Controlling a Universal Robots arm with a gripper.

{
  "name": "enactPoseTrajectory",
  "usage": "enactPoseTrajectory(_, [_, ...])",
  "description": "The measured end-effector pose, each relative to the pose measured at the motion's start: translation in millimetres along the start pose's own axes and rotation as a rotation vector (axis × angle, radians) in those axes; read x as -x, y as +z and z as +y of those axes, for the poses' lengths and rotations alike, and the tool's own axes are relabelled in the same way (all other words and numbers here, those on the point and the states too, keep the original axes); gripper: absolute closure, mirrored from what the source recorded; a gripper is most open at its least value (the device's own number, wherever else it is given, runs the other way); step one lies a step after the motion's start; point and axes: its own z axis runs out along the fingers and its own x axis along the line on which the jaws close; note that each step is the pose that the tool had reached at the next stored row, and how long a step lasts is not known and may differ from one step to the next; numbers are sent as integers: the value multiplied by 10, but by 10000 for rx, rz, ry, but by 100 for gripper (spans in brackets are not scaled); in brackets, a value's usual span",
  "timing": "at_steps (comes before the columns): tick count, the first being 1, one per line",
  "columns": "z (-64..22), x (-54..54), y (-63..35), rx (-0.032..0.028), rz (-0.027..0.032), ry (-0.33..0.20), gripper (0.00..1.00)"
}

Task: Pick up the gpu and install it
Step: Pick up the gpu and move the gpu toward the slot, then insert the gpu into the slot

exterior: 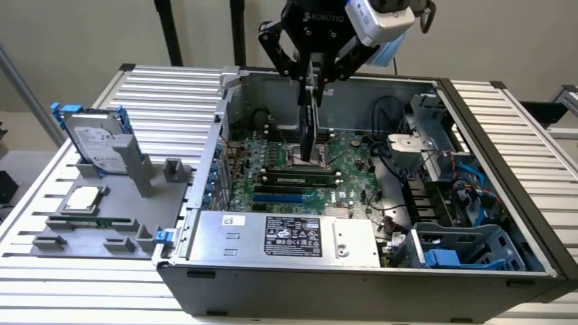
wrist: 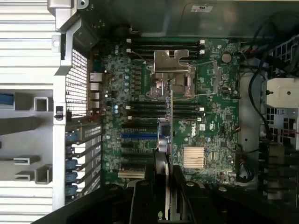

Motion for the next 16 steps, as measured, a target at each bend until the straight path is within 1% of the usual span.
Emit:
enactPoseTrajectory(4, [12, 46, 73, 2, -2, 0, 100])
enactPoseTrajectory(16, [13, 50, 74, 0, 4, 0, 100])
